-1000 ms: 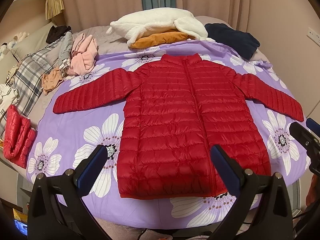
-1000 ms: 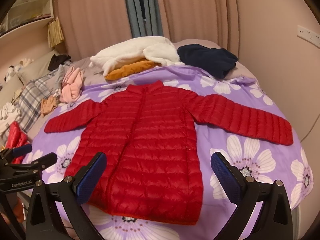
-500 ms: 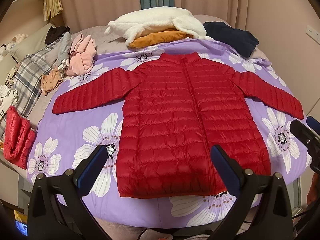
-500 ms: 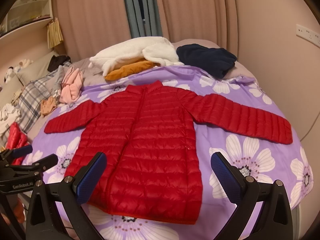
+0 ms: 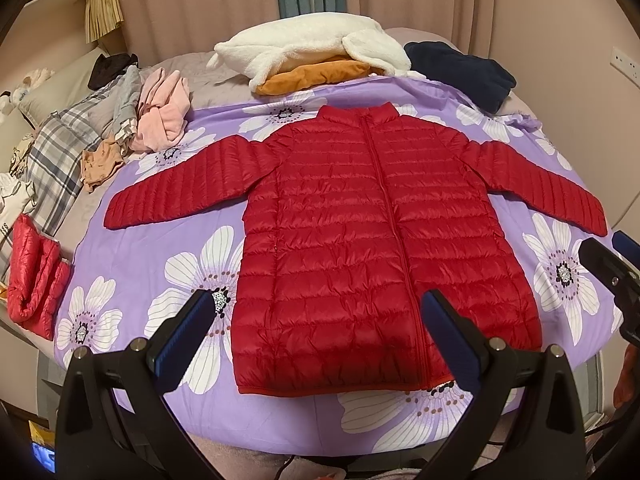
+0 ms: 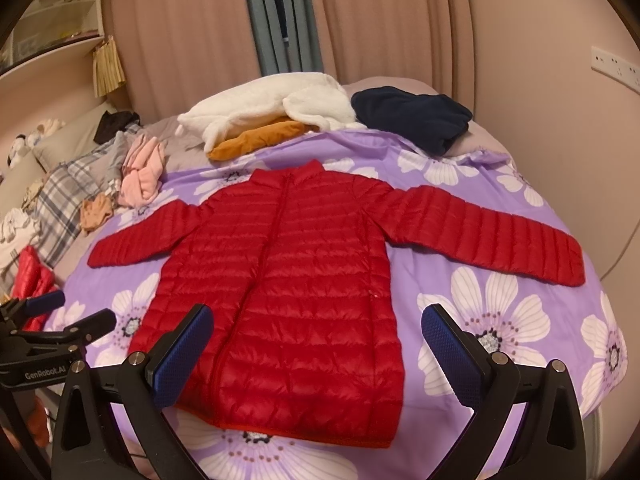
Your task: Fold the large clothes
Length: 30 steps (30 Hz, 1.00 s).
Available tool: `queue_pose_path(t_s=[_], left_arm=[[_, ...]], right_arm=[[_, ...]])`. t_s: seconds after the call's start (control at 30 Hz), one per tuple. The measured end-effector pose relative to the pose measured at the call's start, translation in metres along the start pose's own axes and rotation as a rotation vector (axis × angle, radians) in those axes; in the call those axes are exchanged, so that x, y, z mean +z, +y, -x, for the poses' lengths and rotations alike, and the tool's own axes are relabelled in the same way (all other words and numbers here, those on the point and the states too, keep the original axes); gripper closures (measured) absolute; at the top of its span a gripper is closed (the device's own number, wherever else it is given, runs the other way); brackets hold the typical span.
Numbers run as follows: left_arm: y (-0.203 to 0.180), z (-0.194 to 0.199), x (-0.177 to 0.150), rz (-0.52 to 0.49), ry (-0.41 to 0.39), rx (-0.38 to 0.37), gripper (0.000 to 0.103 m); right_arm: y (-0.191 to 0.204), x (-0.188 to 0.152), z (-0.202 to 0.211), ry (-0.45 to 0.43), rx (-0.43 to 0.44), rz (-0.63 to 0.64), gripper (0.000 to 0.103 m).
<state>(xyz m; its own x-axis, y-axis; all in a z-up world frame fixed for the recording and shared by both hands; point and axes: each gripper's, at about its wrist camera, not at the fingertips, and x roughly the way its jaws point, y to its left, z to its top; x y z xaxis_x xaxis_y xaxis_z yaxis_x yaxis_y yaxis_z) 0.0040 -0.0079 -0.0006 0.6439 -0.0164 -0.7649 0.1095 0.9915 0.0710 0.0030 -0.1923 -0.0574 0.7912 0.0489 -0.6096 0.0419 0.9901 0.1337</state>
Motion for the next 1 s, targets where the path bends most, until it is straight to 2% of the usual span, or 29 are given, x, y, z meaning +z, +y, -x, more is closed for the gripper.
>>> queue_pose_path(t_s=[0.5,0.77,0.87,1.0], left_arm=[[-0.002,0.000,0.001,0.010,-0.002,-0.010,0.000],[0.002,-0.019,0.004,0.063,0.036,-0.041,0.000],[0.002,-0.032,0.003,0.075,0.075,-0.084,0.000],[0.002,-0.048,0.004,0.128,0.133,-0.246,0.000]], right_arm=[[-0.003,-0.001,0.001,-0.004,0.001,-0.006,0.000],[-0.027,-0.004,-0.009,0.030,0.013,-0.087,0.000],[-0.042,-0.007,-0.016,0.042,0.026,-0.144,0.000],[-0.078,-0.011,-0.027,0.054,0.077,-0.284,0.000]])
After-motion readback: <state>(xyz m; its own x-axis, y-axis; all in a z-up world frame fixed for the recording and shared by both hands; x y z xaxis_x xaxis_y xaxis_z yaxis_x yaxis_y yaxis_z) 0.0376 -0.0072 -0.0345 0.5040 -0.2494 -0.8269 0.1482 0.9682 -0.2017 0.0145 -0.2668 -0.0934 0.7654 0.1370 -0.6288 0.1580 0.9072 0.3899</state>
